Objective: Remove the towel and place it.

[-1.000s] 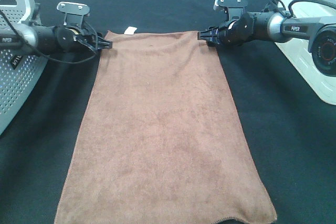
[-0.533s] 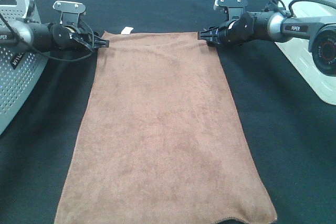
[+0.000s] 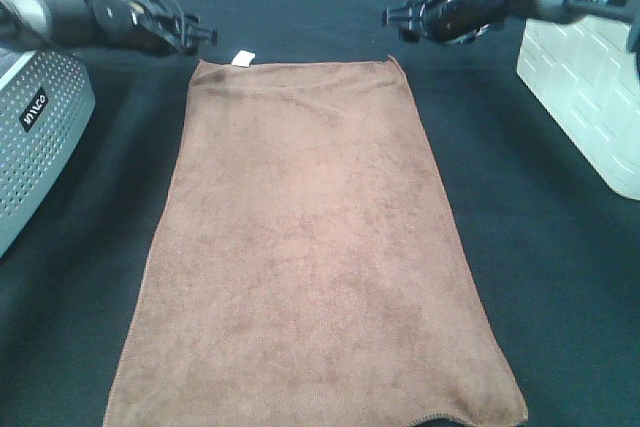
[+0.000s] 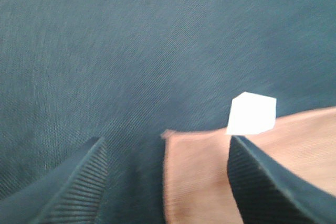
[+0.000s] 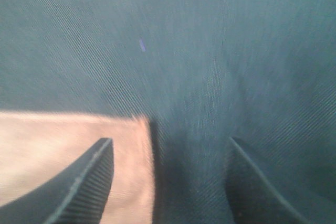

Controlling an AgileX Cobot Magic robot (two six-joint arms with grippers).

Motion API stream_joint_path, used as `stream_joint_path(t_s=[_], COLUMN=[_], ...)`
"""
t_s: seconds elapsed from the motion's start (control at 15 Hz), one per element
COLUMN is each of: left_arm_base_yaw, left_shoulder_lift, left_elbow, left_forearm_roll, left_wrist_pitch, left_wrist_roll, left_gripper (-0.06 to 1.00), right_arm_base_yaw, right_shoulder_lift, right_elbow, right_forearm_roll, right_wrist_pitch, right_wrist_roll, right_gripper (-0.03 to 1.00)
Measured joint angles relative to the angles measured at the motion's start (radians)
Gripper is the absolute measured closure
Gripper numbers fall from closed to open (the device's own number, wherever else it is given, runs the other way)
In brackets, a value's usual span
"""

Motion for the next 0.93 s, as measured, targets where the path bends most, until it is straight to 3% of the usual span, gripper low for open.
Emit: stream_joint_path(t_s=[0.2,0.27,0.4,0.47,0.67,0.73,0.93], left_arm_base_yaw=[0.0,0.0,0.0,0.0,0.051,0.051,0.176], left_shoulder_lift=[-0.124,-0.124,-0.246,-0.348,-0.488,-0.488,-0.57], left_elbow=[0.0,0.0,0.0,0.0,0.0,0.0,0.0], left_forearm_roll=[-0.008,-0.008,0.003,0.05,0.139,0.139,0.173], left_wrist_pitch=[0.242,0.242,0.455,0.597,0.802,0.802,1.037], left_wrist_roll=[0.0,0.0,-0.035,-0.084,-0.169,-0.169,-0.226], left_gripper=[0.28,0.28,0.19,0.17,0.16,0.16,0.16], right_arm_base_yaw=[0.0,0.0,0.0,0.0,-0.019,-0.019,-0.081], right_shoulder_lift=[-0.125,-0.125,-0.24,-0.347,-0.484,-0.484,-0.585], right_elbow=[0.0,0.0,0.0,0.0,0.0,0.0,0.0], right_forearm_roll=[0.007,0.007,0.036,0.04,0.021,0.021,-0.013], right_wrist_pitch=[0.222,0.222,0.476,0.653,0.829,0.829,0.941], right_wrist_roll=[0.0,0.0,0.0,0.0,0.02,0.02,0.025], right_gripper=[0.41,0.41,0.41,0.41,0.41,0.41,0.41])
